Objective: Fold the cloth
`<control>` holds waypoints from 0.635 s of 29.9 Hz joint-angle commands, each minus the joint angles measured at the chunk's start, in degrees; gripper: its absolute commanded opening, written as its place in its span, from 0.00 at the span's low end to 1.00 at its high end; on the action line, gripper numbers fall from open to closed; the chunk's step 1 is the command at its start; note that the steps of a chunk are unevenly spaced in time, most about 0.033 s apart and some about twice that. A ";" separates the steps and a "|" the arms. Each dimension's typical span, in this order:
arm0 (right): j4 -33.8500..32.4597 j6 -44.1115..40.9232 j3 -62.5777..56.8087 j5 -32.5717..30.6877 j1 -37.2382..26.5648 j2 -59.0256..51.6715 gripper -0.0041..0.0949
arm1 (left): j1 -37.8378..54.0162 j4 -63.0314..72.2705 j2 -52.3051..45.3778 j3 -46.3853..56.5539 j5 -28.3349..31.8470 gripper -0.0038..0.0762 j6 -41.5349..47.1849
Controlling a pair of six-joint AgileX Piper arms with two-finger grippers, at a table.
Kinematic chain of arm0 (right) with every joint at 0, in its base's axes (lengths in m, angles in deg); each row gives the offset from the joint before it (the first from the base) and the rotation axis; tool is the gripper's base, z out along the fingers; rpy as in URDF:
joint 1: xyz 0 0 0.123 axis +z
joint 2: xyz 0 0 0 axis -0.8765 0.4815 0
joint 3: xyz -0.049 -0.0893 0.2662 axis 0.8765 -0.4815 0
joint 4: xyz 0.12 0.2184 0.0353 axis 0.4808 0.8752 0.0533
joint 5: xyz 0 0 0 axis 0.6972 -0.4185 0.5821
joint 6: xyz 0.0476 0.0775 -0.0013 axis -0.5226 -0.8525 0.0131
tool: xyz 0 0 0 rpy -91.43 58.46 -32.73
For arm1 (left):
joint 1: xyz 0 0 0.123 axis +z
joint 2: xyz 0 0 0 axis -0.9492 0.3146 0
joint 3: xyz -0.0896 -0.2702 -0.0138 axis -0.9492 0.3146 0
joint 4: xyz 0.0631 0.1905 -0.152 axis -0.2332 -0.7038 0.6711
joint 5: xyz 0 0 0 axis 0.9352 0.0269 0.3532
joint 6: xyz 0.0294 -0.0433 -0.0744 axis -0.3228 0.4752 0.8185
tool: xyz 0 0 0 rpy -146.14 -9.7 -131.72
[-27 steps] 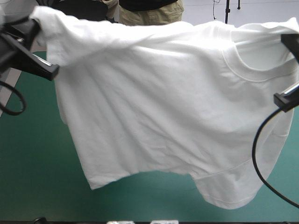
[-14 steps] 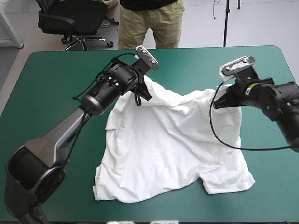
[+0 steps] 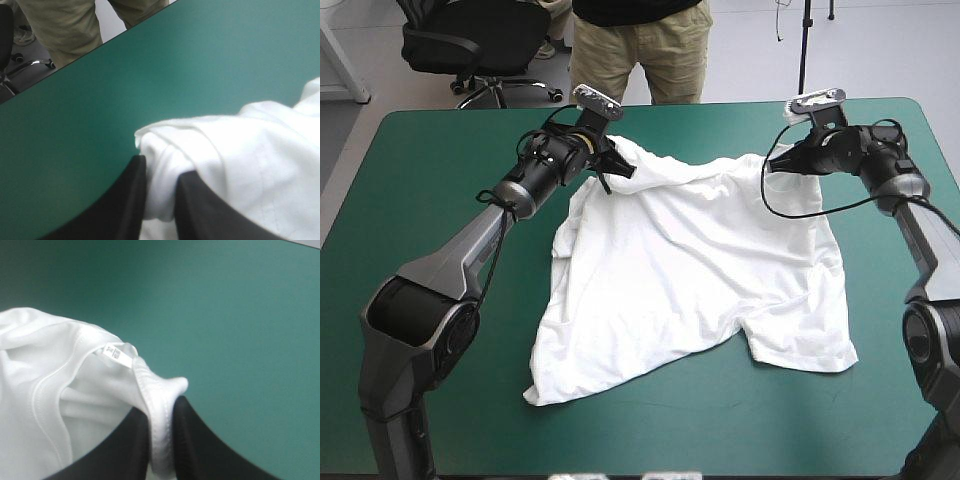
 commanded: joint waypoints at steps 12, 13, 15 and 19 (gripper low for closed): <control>1.91 1.63 11.45 -7.91 -2.72 -2.85 0.63 | -0.09 -1.99 -9.61 -1.86 -7.10 0.64 0.49; 1.78 2.15 12.13 -9.66 -2.72 -3.53 0.63 | -0.09 -2.87 -11.32 -1.86 -9.37 0.63 0.49; 2.36 2.95 12.52 -13.14 -2.72 -6.11 0.63 | -0.09 -2.88 -15.09 -1.86 -14.87 0.62 0.49; 4.49 3.73 11.44 -18.76 -2.72 -12.41 0.63 | -0.09 -2.16 -21.81 -1.18 -24.90 0.61 1.51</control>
